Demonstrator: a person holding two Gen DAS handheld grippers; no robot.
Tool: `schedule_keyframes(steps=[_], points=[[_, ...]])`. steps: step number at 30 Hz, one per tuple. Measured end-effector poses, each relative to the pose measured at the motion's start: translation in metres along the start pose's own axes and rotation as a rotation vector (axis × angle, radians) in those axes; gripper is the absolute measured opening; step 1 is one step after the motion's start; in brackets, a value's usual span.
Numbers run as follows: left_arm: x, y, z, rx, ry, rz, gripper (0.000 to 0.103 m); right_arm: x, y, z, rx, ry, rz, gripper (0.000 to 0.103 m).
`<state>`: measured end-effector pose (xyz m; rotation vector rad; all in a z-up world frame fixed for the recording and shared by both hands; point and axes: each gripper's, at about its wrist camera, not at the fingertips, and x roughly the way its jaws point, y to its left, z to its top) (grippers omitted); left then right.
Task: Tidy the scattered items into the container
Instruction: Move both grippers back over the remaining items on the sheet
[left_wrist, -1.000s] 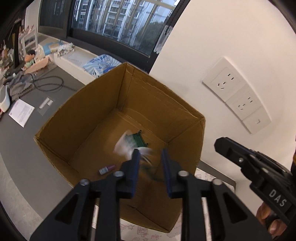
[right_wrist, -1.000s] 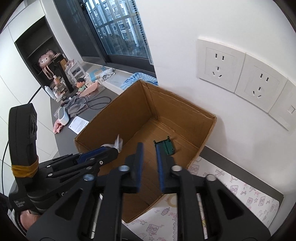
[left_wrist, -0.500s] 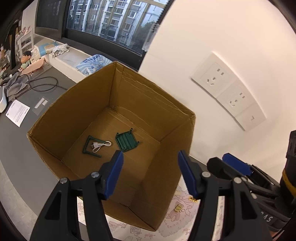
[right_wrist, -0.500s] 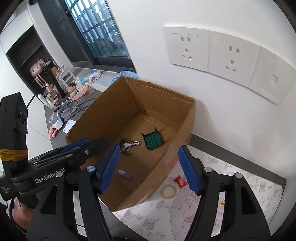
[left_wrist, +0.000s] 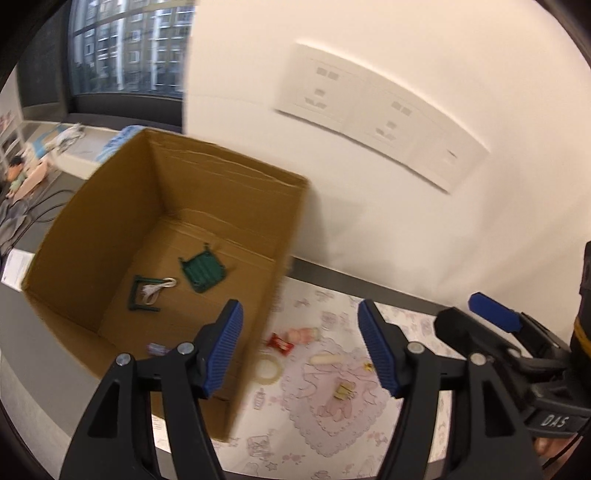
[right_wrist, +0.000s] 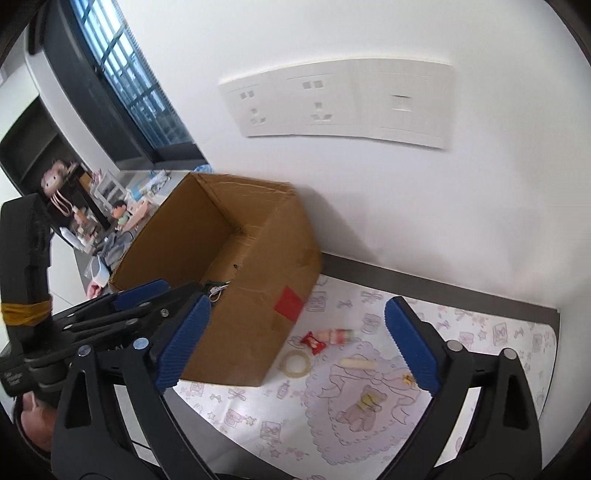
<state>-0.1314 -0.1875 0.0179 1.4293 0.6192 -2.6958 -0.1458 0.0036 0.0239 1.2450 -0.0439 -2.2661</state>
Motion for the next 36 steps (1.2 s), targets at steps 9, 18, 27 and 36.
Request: schedule_keyframes(steps=[9, 18, 27, 36], points=[[0.019, -0.058, -0.02, 0.117, 0.013, -0.067, 0.089, -0.035, -0.065, -0.026, 0.134, -0.034, -0.096, 0.103], [0.044, -0.092, -0.062, 0.27, 0.033, 0.003, 0.089, -0.034, -0.092, -0.068, 0.073, 0.042, -0.192, 0.103], [0.081, -0.084, -0.093, 0.181, 0.205, 0.005, 0.089, -0.018, -0.112, -0.11, 0.111, 0.139, -0.209, 0.103], [0.112, -0.08, -0.12, 0.189, 0.287, 0.043, 0.089, 0.017, -0.133, -0.129, 0.128, 0.328, -0.292, 0.103]])
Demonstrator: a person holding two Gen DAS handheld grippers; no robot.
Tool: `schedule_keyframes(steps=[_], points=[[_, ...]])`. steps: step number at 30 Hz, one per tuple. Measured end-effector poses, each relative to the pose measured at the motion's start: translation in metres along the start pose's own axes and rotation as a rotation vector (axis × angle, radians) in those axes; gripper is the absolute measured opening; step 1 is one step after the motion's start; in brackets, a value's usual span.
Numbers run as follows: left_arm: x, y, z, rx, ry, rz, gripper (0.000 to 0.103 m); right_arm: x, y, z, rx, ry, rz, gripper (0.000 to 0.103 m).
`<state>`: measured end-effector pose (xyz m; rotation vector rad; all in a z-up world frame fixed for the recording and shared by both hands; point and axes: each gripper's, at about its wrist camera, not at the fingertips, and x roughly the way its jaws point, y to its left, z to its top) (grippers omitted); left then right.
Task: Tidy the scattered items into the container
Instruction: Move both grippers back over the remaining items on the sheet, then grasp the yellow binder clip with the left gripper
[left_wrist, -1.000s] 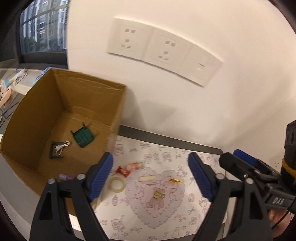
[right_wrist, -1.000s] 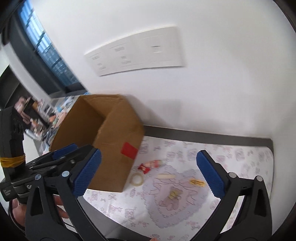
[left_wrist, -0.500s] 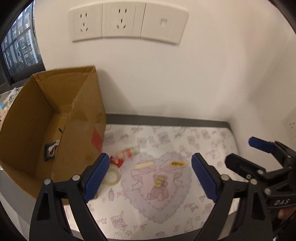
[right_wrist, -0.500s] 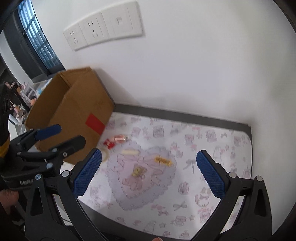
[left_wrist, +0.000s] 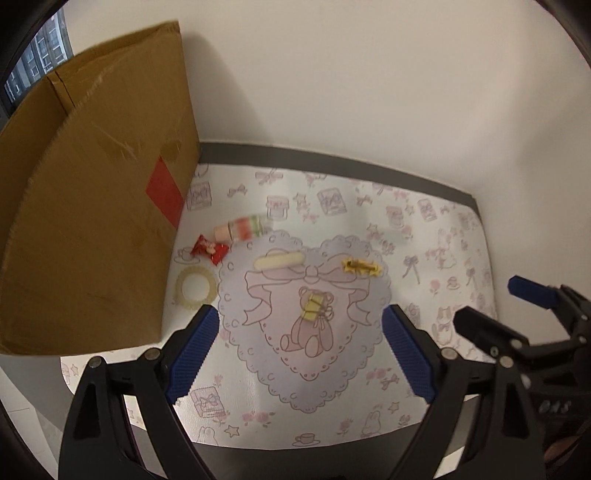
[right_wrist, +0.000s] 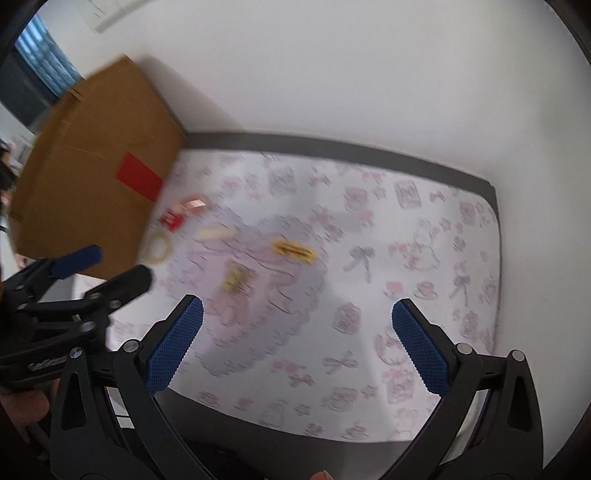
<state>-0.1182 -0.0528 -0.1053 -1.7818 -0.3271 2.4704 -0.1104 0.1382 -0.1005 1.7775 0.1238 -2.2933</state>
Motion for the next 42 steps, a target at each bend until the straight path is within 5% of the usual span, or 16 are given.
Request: schedule_keyframes(steps=[17, 22, 27, 33, 42], points=[[0.096, -0.014, -0.014, 0.093, 0.148, 0.033, 0.088, 0.078, -0.058, 0.009, 0.222, 0.182, 0.057, 0.095], [0.126, -0.019, -0.014, 0.123, 0.198, 0.036, 0.069, 0.094, -0.051, 0.017, 0.158, 0.191, 0.056, 0.088], [0.146, -0.021, -0.013, 0.139, 0.242, 0.031, 0.052, 0.115, -0.049, 0.023, 0.148, 0.223, 0.113, 0.059], [0.151, -0.016, -0.005, 0.083, 0.246, -0.004, 0.02, 0.131, -0.041, 0.029, 0.098, 0.246, 0.123, 0.058], [0.144, 0.015, 0.005, -0.066, 0.23, -0.127, 0.019, 0.148, -0.03, 0.034, 0.066, 0.275, 0.143, 0.058]])
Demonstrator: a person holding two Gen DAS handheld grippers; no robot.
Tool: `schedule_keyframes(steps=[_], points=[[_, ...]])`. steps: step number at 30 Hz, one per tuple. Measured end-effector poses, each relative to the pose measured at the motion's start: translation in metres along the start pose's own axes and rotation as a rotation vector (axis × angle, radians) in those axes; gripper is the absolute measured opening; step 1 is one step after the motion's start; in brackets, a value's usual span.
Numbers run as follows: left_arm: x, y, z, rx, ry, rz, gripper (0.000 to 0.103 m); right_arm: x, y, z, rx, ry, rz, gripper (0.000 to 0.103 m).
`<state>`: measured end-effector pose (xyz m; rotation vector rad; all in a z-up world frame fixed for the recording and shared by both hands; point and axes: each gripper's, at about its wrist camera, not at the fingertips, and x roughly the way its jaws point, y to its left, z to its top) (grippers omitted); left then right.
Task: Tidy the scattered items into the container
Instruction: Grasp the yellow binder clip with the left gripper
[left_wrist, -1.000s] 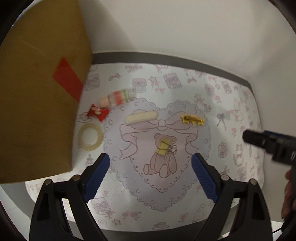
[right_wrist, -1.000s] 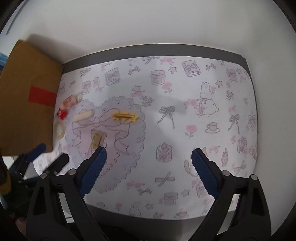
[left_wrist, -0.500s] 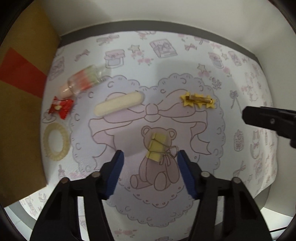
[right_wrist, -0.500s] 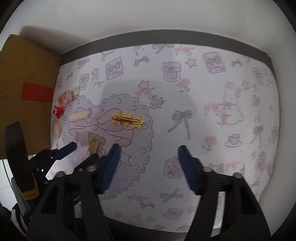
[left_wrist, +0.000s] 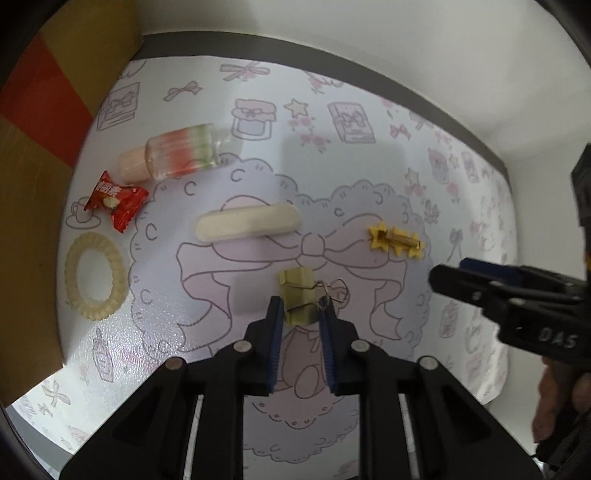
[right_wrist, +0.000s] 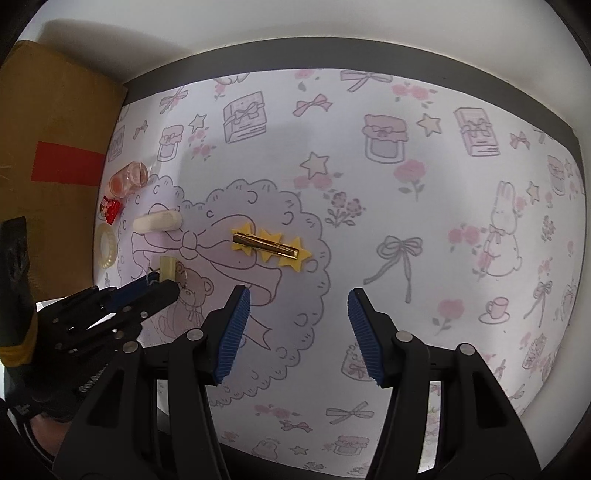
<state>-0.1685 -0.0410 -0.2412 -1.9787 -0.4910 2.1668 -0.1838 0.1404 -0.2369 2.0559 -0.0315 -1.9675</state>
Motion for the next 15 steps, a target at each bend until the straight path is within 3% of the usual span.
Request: schedule_keyframes(steps=[15], points=[[-0.006, 0.016, 0.009, -0.01, -0.008, -0.017, 0.019, 0.023, 0.025, 0.023, -0.046, 0.026, -0.032, 0.058]])
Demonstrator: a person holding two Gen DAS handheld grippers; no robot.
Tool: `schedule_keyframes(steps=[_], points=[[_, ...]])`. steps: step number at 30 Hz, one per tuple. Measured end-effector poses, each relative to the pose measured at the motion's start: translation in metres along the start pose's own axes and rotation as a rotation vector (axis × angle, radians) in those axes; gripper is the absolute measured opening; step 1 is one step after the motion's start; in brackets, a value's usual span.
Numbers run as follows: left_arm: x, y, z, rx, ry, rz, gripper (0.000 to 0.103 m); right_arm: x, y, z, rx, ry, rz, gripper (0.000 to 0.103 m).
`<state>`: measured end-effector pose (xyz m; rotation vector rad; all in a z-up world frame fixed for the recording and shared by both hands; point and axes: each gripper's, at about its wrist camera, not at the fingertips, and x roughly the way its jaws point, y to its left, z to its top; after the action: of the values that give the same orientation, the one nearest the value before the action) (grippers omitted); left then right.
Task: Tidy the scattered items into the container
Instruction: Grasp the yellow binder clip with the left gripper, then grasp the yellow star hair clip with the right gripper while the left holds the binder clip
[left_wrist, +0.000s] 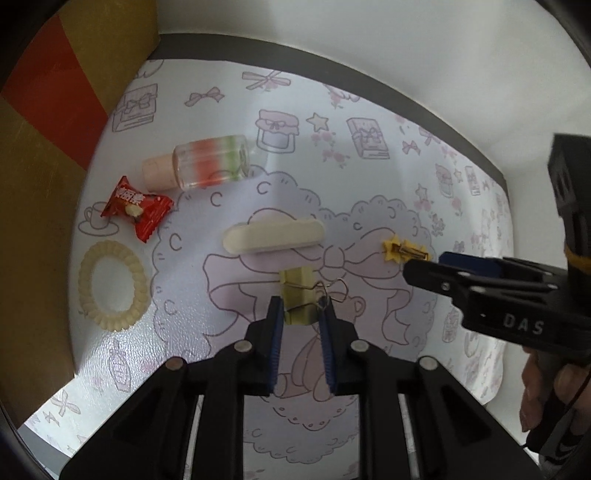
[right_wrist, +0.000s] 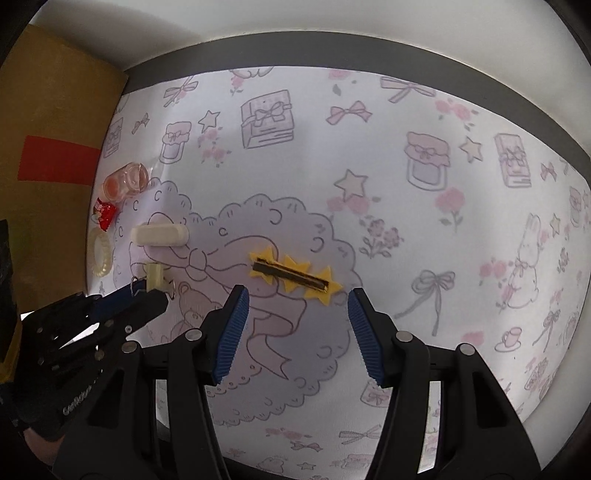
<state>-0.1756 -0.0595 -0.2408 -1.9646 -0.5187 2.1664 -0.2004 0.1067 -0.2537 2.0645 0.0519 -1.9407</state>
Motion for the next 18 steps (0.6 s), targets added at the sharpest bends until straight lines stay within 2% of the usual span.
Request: schedule_keyframes(steps=[7, 9, 10, 11, 12, 14, 17, 18], points=[[-0.001, 0.006, 0.0, 0.003, 0.014, -0.008, 0.019, 0.009, 0.018, 0.009, -0.058, 0.0, -0.052, 0.059], [-0.001, 0.006, 0.0, 0.005, 0.02, -0.011, 0.019, 0.01, 0.022, 0.012, -0.072, -0.003, -0.062, 0.057], [0.0, 0.006, 0.0, 0.006, 0.021, -0.012, 0.019, 0.011, 0.026, 0.013, -0.088, -0.003, -0.08, 0.053], [0.0, 0.006, 0.0, 0.007, 0.021, -0.012, 0.019, 0.012, 0.029, 0.014, -0.105, -0.002, -0.102, 0.041], [0.0, 0.006, 0.0, 0.006, 0.022, -0.013, 0.019, 0.011, 0.031, 0.014, -0.117, -0.002, -0.121, 0.014], [0.0, 0.006, 0.0, 0.004, 0.021, -0.013, 0.019, 0.009, 0.029, 0.016, -0.102, 0.006, -0.093, 0.013], [0.001, 0.004, 0.0, 0.006, 0.022, -0.017, 0.019, 0.004, 0.021, 0.015, -0.068, 0.008, -0.05, 0.004], [0.0, 0.003, 0.0, 0.009, 0.021, -0.02, 0.019, 0.0, 0.018, 0.014, -0.052, 0.002, -0.028, 0.004]])
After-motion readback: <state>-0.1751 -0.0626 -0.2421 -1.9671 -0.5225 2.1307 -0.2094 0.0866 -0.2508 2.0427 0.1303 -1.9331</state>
